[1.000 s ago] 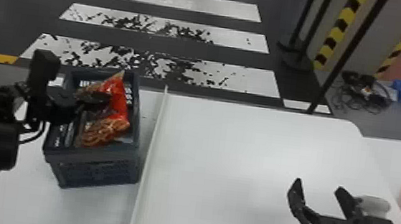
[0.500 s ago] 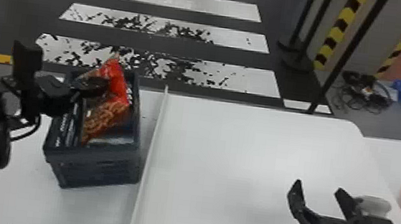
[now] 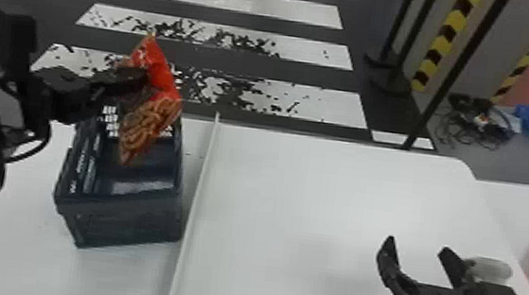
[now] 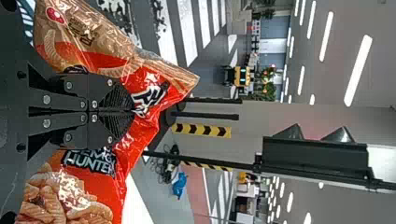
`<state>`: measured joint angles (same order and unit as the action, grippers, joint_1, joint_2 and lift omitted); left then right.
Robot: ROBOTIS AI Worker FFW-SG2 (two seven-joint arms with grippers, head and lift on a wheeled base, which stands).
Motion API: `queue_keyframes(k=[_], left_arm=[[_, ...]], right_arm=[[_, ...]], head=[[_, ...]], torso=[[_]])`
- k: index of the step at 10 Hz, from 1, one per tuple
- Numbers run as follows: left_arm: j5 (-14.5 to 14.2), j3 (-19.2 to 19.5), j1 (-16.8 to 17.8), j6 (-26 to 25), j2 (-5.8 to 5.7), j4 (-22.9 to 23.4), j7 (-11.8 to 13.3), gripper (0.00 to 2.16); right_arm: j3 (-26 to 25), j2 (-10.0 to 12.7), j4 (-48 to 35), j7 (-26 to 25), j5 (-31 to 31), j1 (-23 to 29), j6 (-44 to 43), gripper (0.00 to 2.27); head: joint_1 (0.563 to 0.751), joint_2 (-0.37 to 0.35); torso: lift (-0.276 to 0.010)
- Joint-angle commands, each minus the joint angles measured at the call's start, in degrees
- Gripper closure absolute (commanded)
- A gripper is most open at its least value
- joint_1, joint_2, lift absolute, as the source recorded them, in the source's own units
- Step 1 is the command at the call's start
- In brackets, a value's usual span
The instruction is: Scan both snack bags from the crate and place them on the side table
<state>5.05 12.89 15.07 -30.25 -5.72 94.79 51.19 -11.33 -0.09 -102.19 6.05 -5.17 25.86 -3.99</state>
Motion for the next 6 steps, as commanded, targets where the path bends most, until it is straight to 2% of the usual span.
queue_keyframes(k=[1, 2, 3, 6], left_arm=[[-1.71, -0.76, 0.22, -2.76, 2.12, 2.77, -0.65, 2.14], [-3.47, -1.73, 0.22, -4.69, 3.96, 3.65, -1.09, 2.14], [-3.99, -3.05, 0.13, -5.57, 5.87, 4.7, -1.7, 2.14], [-3.55, -9.11, 0.84, -6.1, 5.87, 4.44, -3.11, 2.14]], right_arm=[[0.0, 0.14, -0.56, -0.25, 0.16, 0.24, 0.09, 0.06], [-0.09, 0.14, -0.56, -0.52, 0.24, 0.24, 0.09, 0.06], [-0.27, 0.14, -0.64, -0.6, 0.24, 0.42, 0.09, 0.06], [-0.35, 0.14, -1.52, -0.6, 0.24, 0.86, 0.09, 0.06]], head=[[0.695, -0.097], [0.695, -0.114], [0.695, -0.126], [0.695, -0.2]], torso=[[-0.098], [-0.098], [-0.098], [-0.098]])
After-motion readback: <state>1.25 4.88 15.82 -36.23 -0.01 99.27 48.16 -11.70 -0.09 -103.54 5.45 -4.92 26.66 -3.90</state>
